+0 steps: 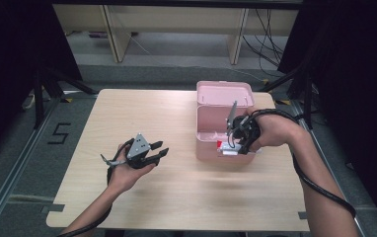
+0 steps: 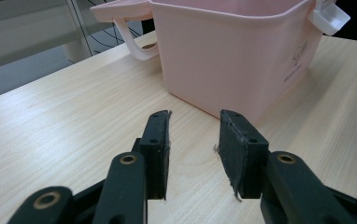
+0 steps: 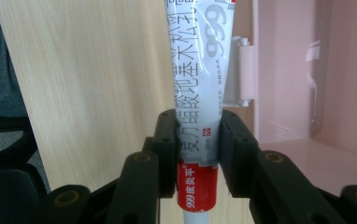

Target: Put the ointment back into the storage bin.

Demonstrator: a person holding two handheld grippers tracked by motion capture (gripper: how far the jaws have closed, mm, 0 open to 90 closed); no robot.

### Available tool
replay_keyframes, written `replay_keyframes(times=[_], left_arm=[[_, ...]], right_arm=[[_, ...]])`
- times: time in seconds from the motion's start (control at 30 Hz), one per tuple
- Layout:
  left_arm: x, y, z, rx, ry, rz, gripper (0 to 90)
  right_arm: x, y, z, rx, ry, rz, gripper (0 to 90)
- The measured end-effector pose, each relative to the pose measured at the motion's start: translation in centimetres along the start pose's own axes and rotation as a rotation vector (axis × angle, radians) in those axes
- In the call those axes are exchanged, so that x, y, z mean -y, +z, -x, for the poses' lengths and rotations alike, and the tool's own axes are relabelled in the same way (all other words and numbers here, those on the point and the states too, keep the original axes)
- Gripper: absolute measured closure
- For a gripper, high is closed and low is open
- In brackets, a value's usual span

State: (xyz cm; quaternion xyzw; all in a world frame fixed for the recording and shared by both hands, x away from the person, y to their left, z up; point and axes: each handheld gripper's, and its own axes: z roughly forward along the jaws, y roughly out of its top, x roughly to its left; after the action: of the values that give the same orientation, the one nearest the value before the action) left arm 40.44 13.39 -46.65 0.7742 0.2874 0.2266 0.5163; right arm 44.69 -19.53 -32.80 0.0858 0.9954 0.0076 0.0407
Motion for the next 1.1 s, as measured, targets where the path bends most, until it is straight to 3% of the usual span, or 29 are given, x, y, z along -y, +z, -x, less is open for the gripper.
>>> replay_keyframes(times=[0.07, 0.1, 0.2, 0.23, 0.3, 0.33, 0.37, 0.4, 0.47, 0.5, 0.53, 0.63, 0.67, 0.73, 0.83, 0.93, 1.0, 1.03, 1.1], left_arm=[[0.0, 0.0, 0.0, 0.0, -0.001, 0.0, 62.7], [0.0, 0.0, 0.0, 0.0, -0.001, 0.0, 62.7], [0.0, 0.0, 0.0, -0.001, -0.003, 0.0, 62.6], [0.0, 0.0, 0.0, -0.001, -0.003, 0.0, 62.6], [0.0, 0.0, 0.0, 0.0, -0.004, 0.0, 62.6], [0.1, 0.0, 0.0, -0.001, -0.005, 0.001, 62.6], [0.1, 0.0, 0.0, -0.002, -0.005, 0.001, 62.6], [0.1, 0.0, 0.0, -0.002, -0.004, 0.001, 62.6], [0.1, 0.0, -0.1, -0.002, -0.003, 0.002, 62.6], [0.1, -0.1, -0.1, -0.002, -0.003, 0.001, 62.6], [0.1, -0.1, -0.1, -0.002, -0.003, 0.002, 62.6], [0.2, 0.1, 0.0, 0.003, -0.008, 0.01, 62.6], [0.2, 0.1, -0.1, 0.004, -0.008, 0.009, 62.6], [0.2, 0.1, -0.1, 0.004, -0.009, 0.009, 62.6], [0.2, 0.1, -0.1, 0.004, -0.009, 0.01, 62.5], [0.2, 0.1, -0.1, 0.002, -0.01, 0.009, 62.5], [0.2, 0.0, -0.1, -0.002, -0.007, 0.0, 62.5], [0.2, 0.0, -0.1, -0.002, -0.007, -0.002, 62.5], [0.3, 0.0, -0.1, -0.003, -0.006, -0.002, 62.5]], right_arm=[[0.1, -0.2, 0.0, 0.01, 0.017, -0.004, 71.5], [0.0, -0.2, 0.2, 0.012, -0.005, 0.013, 71.4], [0.0, -0.3, 0.3, 0.011, 0.009, -0.005, 71.4], [0.0, -0.2, 0.5, 0.013, -0.01, 0.008, 71.4], [0.0, -0.3, 0.5, 0.01, 0.021, -0.005, 71.5], [0.0, -0.3, 0.5, 0.009, 0.018, -0.004, 71.5], [0.0, -0.3, 0.8, 0.018, -0.015, 0.01, 71.5], [0.0, -0.3, 0.7, 0.006, 0.019, -0.005, 71.4], [-0.1, -0.3, 0.8, 0.014, 0.016, -0.007, 71.4], [-0.1, -0.2, 1.0, 0.019, -0.024, 0.014, 71.4], [-0.1, -0.3, 0.9, 0.008, 0.016, -0.008, 71.5], [-0.1, -0.3, 1.1, 0.013, 0.012, -0.004, 71.4], [-0.1, -0.3, 1.3, 0.018, -0.021, 0.014, 71.4], [-0.1, -0.4, 1.2, 0.011, 0.018, -0.011, 71.4], [-0.1, -0.3, 1.6, 0.023, -0.017, -0.001, 71.4], [-0.1, -0.3, 1.6, 0.021, 0.017, -0.014, 71.4], [-0.1, -0.3, 1.8, 0.021, -0.006, 0.001, 71.5], [-0.1, -0.4, 1.7, 0.016, 0.023, -0.01, 71.4], [-0.1, -0.3, 2.0, 0.022, -0.006, 0.0, 71.4]])
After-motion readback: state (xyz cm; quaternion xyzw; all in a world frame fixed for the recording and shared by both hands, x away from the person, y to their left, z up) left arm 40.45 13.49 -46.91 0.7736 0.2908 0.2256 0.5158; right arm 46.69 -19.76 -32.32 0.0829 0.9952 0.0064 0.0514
